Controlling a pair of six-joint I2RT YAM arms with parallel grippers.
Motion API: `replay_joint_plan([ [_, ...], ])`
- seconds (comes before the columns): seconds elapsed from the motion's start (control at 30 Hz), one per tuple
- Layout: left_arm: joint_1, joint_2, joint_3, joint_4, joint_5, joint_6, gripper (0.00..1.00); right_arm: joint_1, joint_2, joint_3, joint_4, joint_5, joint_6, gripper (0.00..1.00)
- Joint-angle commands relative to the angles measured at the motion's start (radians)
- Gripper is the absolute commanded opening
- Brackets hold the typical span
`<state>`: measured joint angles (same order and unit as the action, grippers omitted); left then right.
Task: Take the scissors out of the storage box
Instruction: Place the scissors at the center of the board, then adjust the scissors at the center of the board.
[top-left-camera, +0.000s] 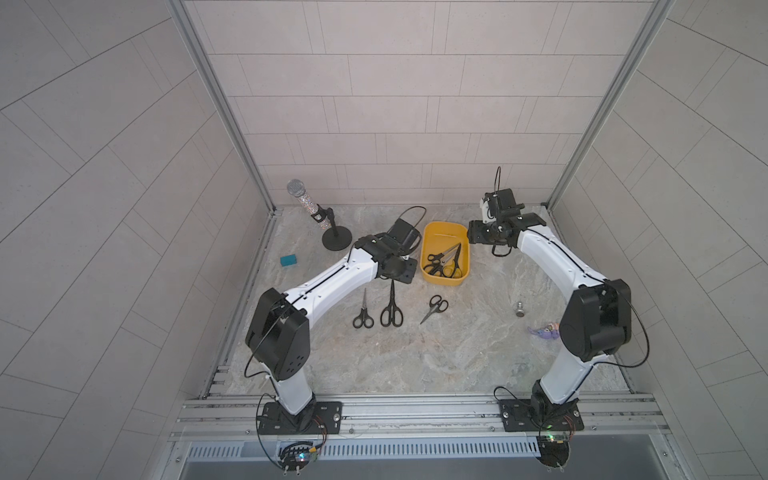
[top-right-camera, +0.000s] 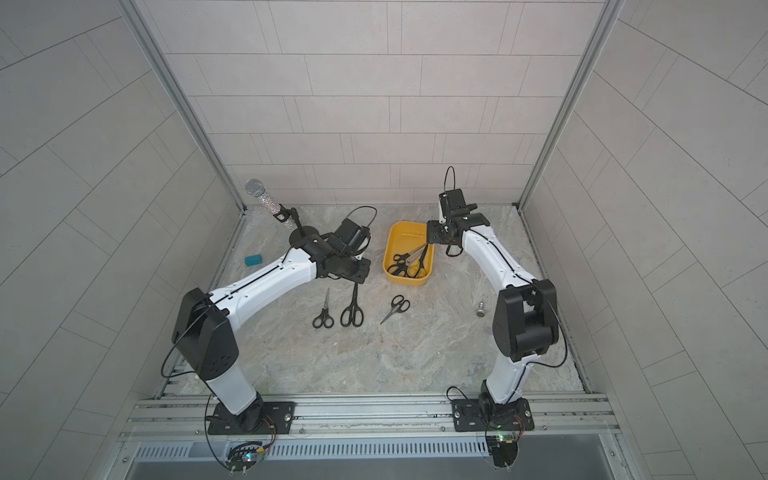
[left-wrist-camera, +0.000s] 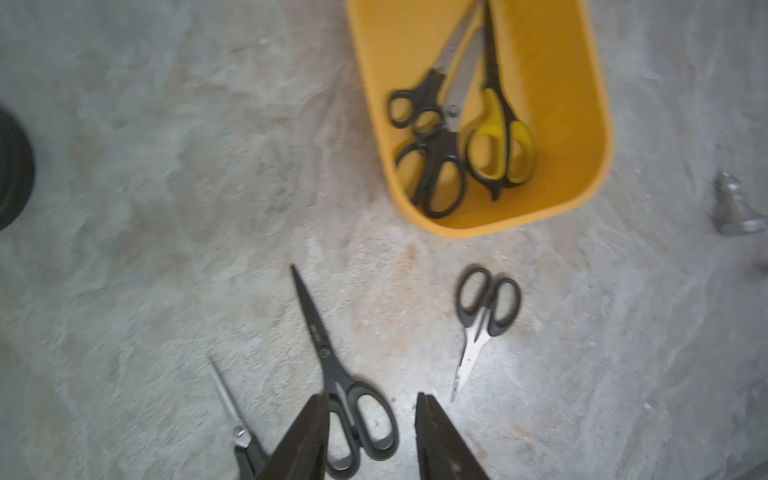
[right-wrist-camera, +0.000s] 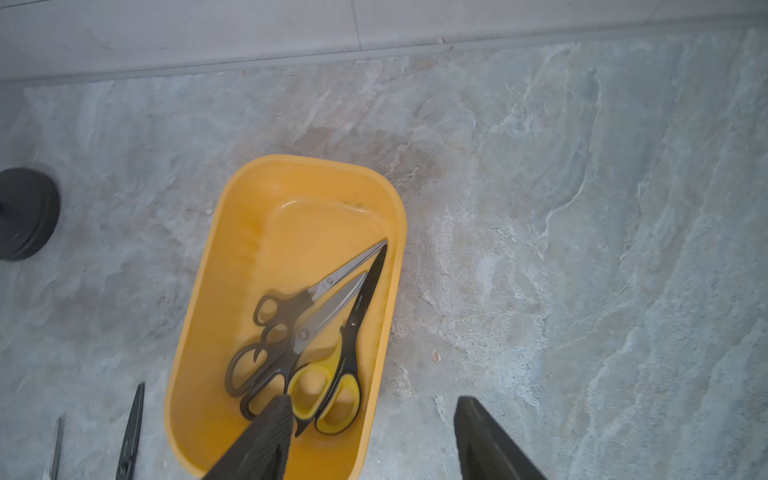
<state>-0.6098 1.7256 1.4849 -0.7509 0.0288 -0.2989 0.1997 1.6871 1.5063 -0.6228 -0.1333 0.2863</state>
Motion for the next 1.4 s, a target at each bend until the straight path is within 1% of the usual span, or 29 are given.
replay_joint_plan([
  [0.0, 0.085, -0.023, -0.003, -0.086, -0.025, -0.046, 0.41, 0.075, -0.086, -0.096, -0.149, -0.074, -0.146, 0.64],
  [0.1, 0.133, -0.036, 0.009, -0.116, -0.055, -0.032, 0.41, 0.166, -0.155, -0.155, -0.258, -0.055, -0.208, 0.63],
  [0.17, 0.165, -0.048, -0.002, -0.119, -0.031, -0.035, 0.41, 0.215, -0.190, -0.176, -0.321, -0.059, -0.219, 0.62],
  [0.27, 0.193, -0.076, -0.031, -0.113, -0.016, -0.041, 0.41, 0.266, -0.223, -0.230, -0.335, -0.065, -0.236, 0.62],
  [0.37, 0.199, -0.114, -0.064, -0.106, -0.008, -0.040, 0.41, 0.303, -0.203, -0.265, -0.320, -0.050, -0.262, 0.59],
  [0.53, 0.200, -0.178, -0.127, -0.089, 0.006, -0.040, 0.41, 0.407, -0.113, -0.285, -0.309, 0.032, -0.351, 0.57],
  [0.77, 0.202, -0.189, -0.124, -0.096, 0.016, -0.032, 0.41, 0.422, -0.028, -0.289, -0.236, 0.040, -0.420, 0.56],
  [1.1, 0.211, -0.150, -0.058, -0.126, 0.014, 0.005, 0.41, 0.441, 0.086, -0.276, -0.140, 0.059, -0.440, 0.53],
  [1.37, 0.220, -0.146, -0.063, -0.133, 0.016, 0.015, 0.41, 0.442, 0.130, -0.257, -0.109, 0.069, -0.466, 0.51],
])
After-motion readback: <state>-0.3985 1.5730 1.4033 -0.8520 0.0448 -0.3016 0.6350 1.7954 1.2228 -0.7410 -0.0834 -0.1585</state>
